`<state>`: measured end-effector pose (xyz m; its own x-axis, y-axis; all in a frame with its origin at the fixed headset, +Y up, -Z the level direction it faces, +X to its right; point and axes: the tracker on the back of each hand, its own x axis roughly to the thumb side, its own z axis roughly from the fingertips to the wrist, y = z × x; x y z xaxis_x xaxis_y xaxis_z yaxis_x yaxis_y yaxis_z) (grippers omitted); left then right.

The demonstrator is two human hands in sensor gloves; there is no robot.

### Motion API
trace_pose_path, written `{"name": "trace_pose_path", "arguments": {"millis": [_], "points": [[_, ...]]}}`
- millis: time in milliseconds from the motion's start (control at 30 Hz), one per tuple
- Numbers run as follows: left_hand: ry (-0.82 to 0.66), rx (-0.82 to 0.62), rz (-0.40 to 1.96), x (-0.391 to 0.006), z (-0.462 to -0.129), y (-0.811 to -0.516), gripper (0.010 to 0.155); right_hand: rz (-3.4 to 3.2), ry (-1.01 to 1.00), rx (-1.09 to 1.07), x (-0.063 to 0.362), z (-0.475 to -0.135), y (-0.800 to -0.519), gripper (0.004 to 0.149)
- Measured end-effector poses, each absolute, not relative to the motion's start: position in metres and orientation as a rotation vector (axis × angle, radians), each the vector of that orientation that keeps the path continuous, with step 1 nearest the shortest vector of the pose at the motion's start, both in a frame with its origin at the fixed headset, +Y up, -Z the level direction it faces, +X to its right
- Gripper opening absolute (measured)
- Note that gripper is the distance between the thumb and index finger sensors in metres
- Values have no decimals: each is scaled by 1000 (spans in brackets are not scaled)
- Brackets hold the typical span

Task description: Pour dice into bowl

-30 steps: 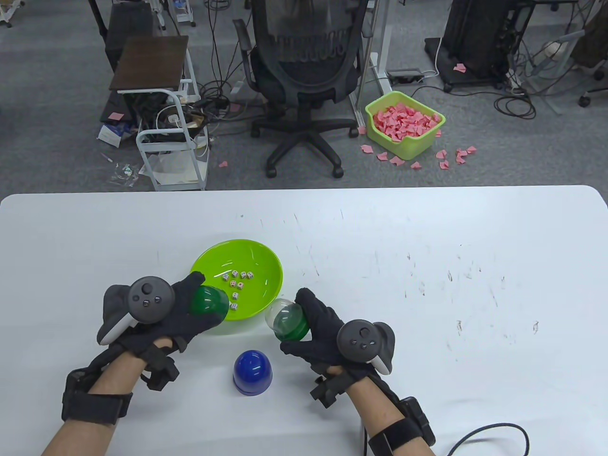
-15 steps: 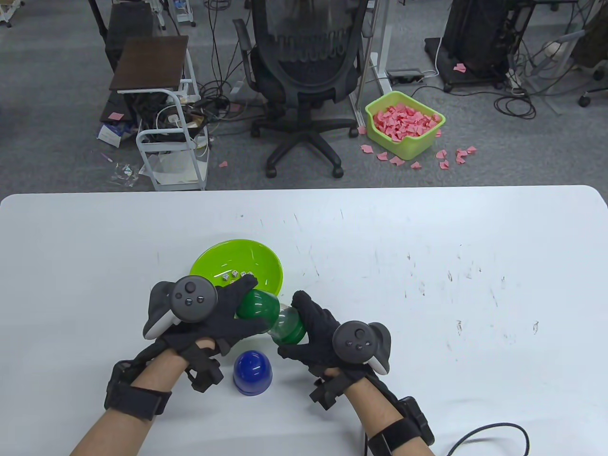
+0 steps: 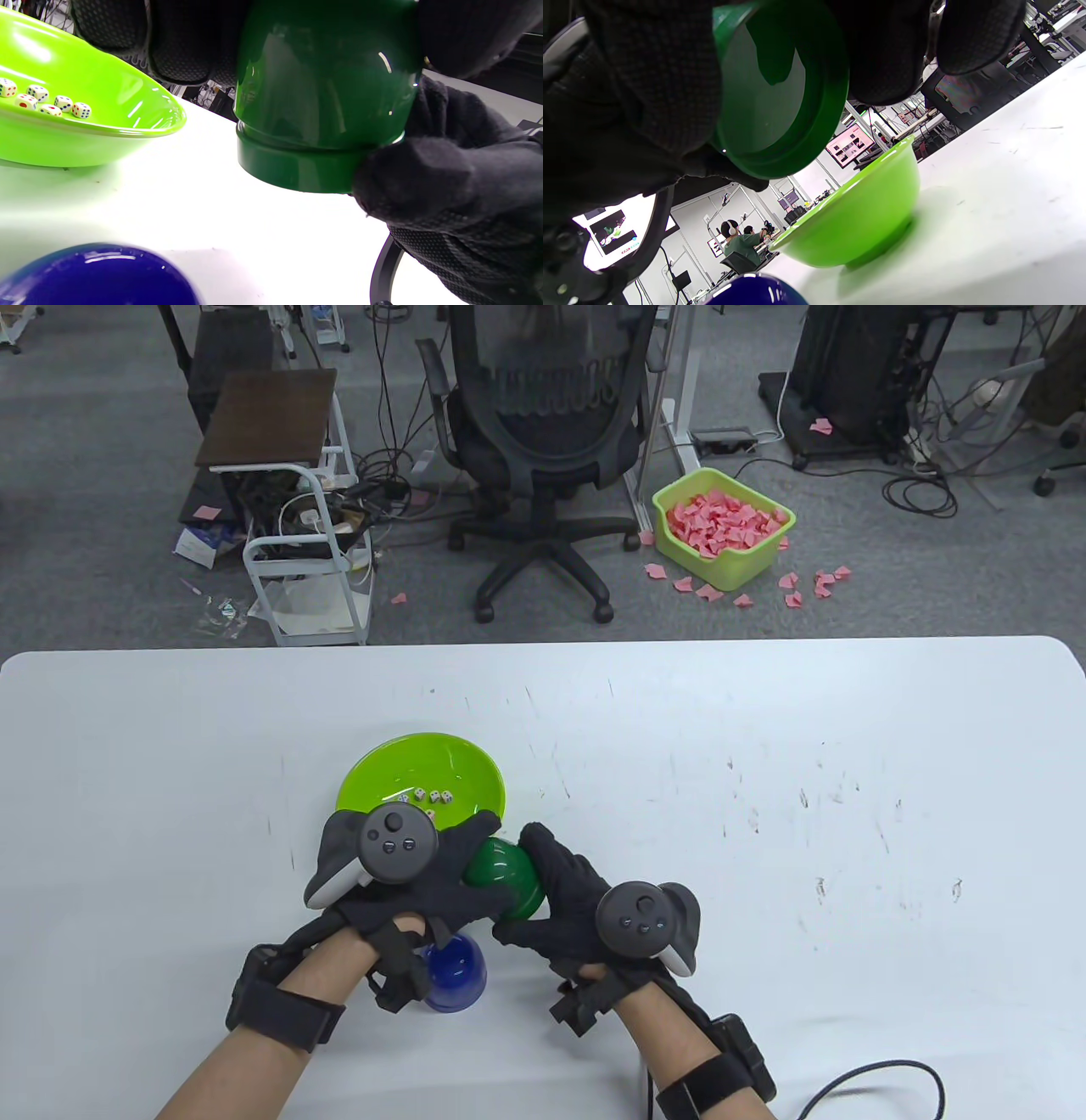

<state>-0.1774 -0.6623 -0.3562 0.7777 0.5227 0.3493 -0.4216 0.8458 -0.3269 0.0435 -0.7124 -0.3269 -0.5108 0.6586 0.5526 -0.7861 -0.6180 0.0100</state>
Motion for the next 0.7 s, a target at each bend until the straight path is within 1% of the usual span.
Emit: {"name": "trace_pose_path", "arguments": {"millis": [133,467,700], "points": [[-448,-258,539,-177,-358,-661,94,2148,-328,665,43,-326,-711,98],[-468,-259,544,-175,-358,-660,96,2133,-359,630,42,-324,-712,98],[-488,-227,581,-179,-354,-649,96,2073,-376,571,50,-328,-715,98]]}}
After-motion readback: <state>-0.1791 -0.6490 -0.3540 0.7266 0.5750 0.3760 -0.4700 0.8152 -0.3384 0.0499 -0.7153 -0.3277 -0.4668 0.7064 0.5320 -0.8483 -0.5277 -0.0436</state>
